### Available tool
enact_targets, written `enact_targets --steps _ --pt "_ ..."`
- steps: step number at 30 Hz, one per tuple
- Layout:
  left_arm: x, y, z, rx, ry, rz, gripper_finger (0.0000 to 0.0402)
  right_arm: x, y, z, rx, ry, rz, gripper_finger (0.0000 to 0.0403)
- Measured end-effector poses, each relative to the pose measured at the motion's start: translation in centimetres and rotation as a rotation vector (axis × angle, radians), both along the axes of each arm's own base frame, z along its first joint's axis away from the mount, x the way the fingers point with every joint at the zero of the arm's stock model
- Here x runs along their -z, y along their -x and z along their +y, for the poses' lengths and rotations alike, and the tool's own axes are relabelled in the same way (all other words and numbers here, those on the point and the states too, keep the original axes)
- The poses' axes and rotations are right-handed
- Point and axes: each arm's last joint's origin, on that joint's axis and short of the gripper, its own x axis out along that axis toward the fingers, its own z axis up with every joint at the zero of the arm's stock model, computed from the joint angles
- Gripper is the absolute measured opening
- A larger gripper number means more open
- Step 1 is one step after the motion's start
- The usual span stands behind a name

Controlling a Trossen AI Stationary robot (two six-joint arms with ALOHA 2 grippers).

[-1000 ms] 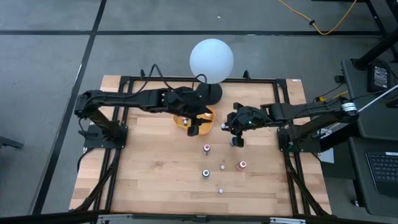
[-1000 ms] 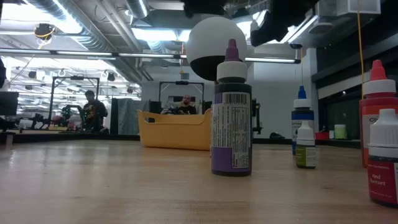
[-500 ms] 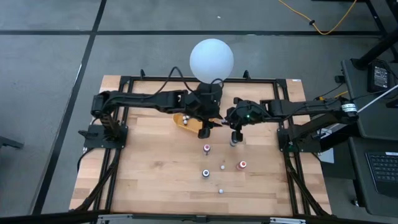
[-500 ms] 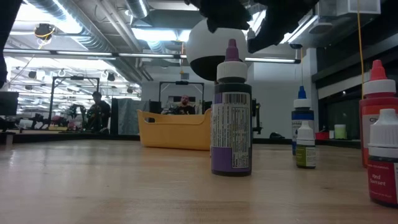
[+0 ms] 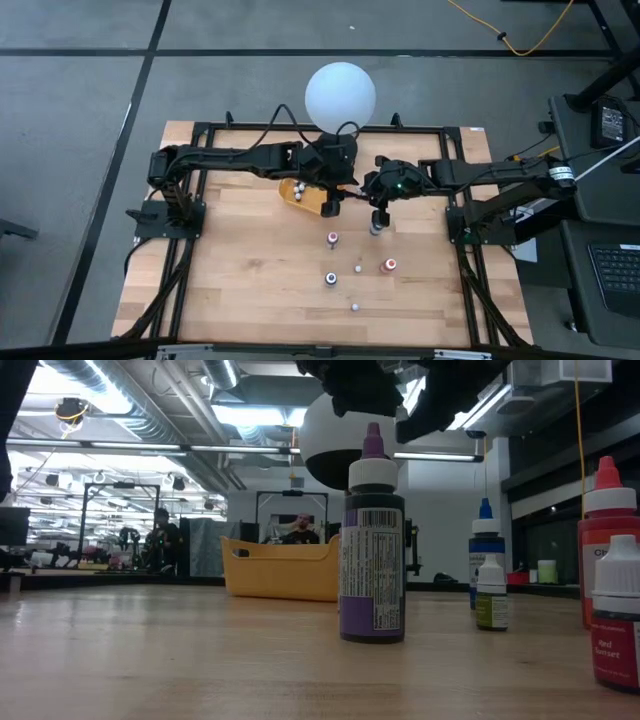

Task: Pick & Place food coloring
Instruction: Put the right small red food coloring bottle into the yellow bin

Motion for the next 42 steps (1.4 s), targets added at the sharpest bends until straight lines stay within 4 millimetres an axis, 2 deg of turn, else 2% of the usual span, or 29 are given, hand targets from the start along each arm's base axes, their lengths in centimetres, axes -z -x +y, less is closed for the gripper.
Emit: enact_targets --steps 27,30,38,42 --pt "0.0 -0.01 -0.06 -0.011 0.002 0.001 0.014 -0.48 -0.42 0.02 -0.002 0.002 -0.066 0.0076" --pt "0.0 -0.01 -0.04 -0.013 0.001 0.001 0.0125 -0.48 -0.42 0.02 -0.002 0.002 -0.066 0.0074" --pt "0.0 -0.01 -0.04 -0.017 -0.002 0.0 0.0047 -0.47 -0.41 -0.01 0.001 0.004 -0.064 0.008" --pt "0.0 -0.01 -0.04 -0.017 -0.002 0.0 0.0046 -0.49 -0.42 0.0 0.0 0.003 -0.067 0.0086"
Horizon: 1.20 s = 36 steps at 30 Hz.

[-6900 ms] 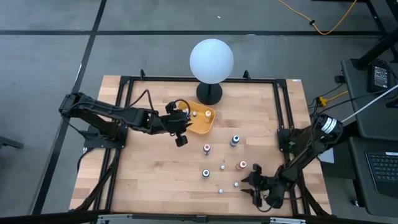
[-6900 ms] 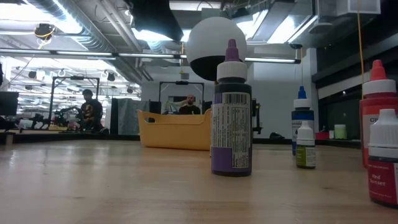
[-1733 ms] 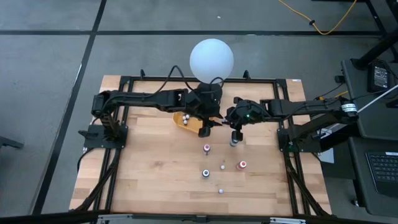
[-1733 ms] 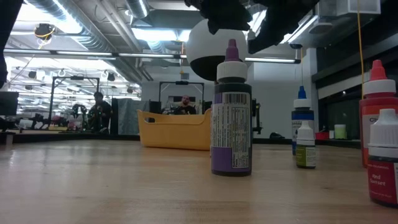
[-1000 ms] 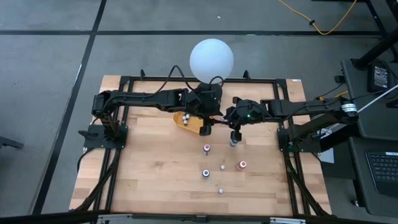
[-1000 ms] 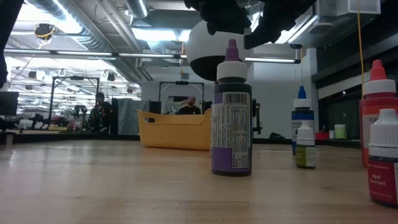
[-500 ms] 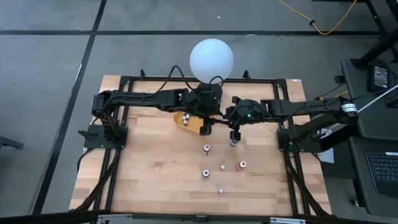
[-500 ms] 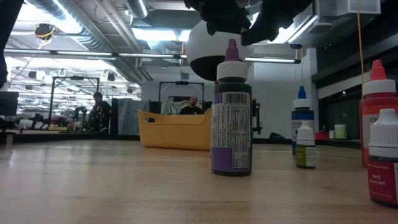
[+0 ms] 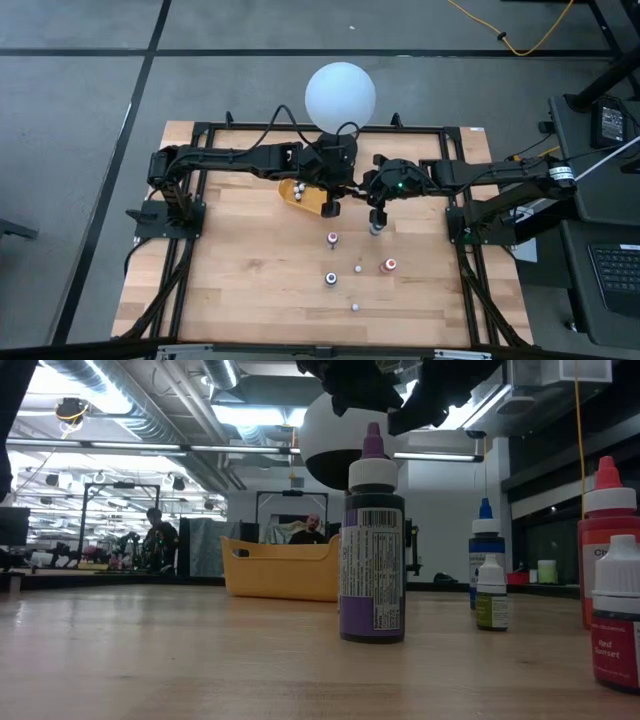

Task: Pick & Place food coloring
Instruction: Put the right small red food coloring bottle into the yellow bin

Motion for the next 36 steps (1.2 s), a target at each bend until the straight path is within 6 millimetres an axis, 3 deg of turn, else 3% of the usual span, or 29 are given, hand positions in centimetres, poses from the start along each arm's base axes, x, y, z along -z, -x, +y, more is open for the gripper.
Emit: enact_targets --steps 7,13,17,22,30,36 --pt "0.0 0.0 0.0 0.002 -0.007 -0.001 0.0058 -0.4 -0.1 0.1 -0.048 0.023 -0.012 0.0111" --pt "-0.6 0.2 0.2 -0.016 -0.02 -0.024 0.0056 -2.7 0.3 0.1 -0.068 0.047 0.024 0.017" --pt "-0.5 1.4 0.8 -0.075 -0.042 0.062 0.0057 -4.5 1.7 0.0 -0.052 0.063 0.055 0.0202" --pt "-1.3 3.7 1.6 -0.122 -0.041 0.158 0.0057 -5.3 4.1 -0.2 -0.011 0.125 0.051 0.0208" --pt "4.2 5.8 1.4 -0.115 0.06 0.24 0.0058 -3.9 9.4 -0.6 0.067 0.163 -0.172 0.0181" --pt "8.1 6.8 1.5 -0.23 0.045 0.051 0.0058 -2.0 12.2 -0.6 0.054 0.212 -0.306 0.0173"
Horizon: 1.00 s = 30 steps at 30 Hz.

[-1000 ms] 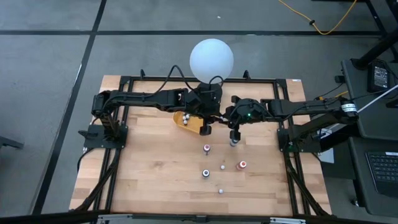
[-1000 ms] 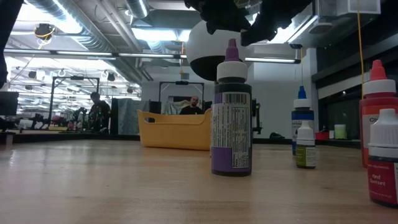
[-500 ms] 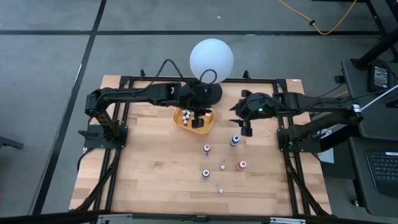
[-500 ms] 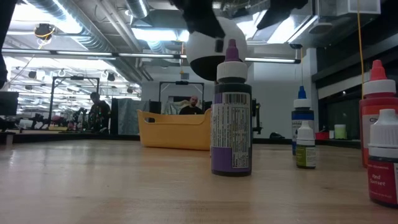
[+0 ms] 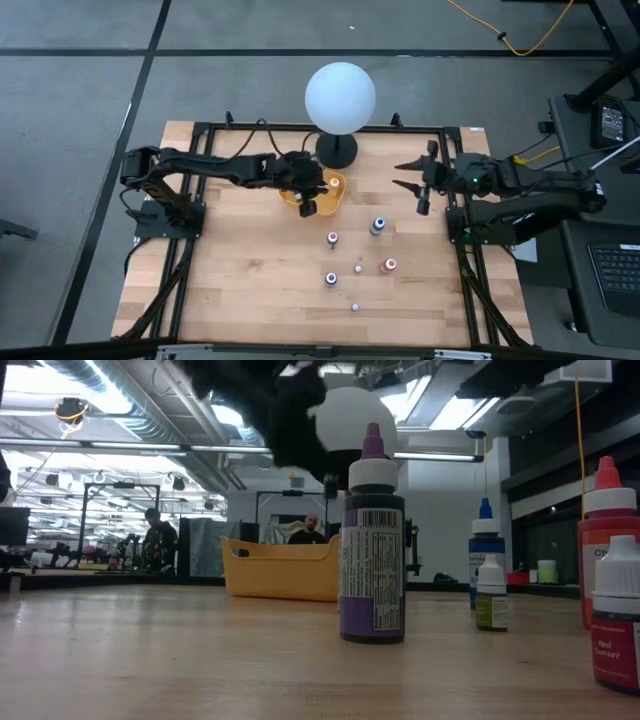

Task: Pick & Place food coloring
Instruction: Put the right small red food coloring bottle into the yellow bin

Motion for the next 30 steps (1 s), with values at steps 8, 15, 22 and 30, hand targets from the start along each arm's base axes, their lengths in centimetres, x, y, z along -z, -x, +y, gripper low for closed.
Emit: enact_targets --steps 8,15,22,30 --pt "5.5 1.9 -0.4 -0.184 0.012 0.131 0.0058 0.0 1.3 -0.2 0.044 0.138 -0.019 0.0172" --pt "5.9 2.1 -0.2 -0.26 -0.006 0.115 0.0058 0.0 1.2 -0.5 0.03 0.228 0.014 0.0172" --pt "7.6 1.2 -0.1 -0.269 0.011 0.117 0.0058 0.0 1.2 -1.1 0.06 0.221 0.018 0.0172" --pt "8.6 0.9 0.3 -0.295 -0.009 0.138 0.0058 0.0 1.2 -1.3 0.021 0.203 0.012 0.0172"
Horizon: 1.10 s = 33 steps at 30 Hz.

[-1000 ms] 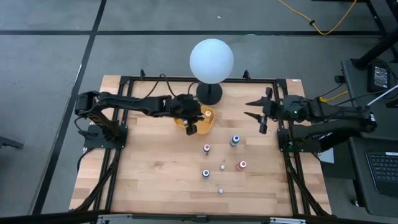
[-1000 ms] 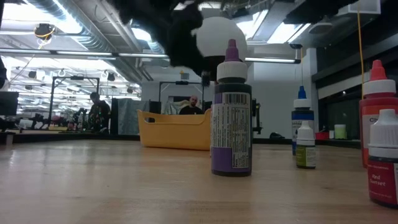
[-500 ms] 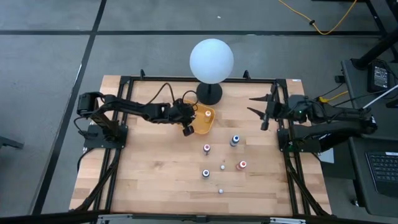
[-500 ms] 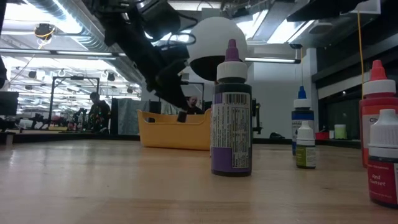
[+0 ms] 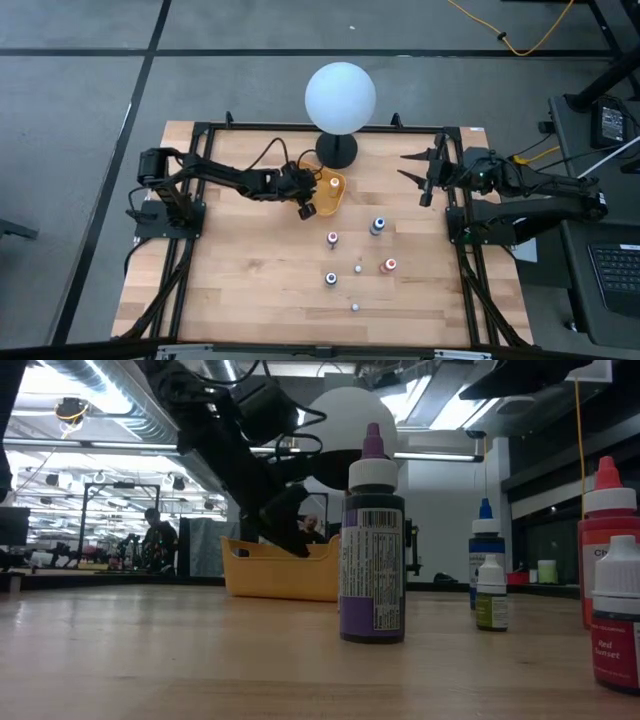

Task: Pick & Place food coloring
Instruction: Put the right small red food coloring bottle into the yellow bin

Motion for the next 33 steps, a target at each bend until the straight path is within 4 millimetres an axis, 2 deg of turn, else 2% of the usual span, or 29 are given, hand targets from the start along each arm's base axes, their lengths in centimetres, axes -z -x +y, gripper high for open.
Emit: enact_targets --steps 22,33 --pt "0.2 0.1 0.4 0.005 -0.013 0.021 0.0058 0.0 0.0 0.0 -0.002 0.0 0.0 0.0172" --pt "1.9 -0.4 0.5 -0.003 0.008 0.042 0.0058 0.0 0.0 0.0 -0.003 -0.001 0.001 0.0172"
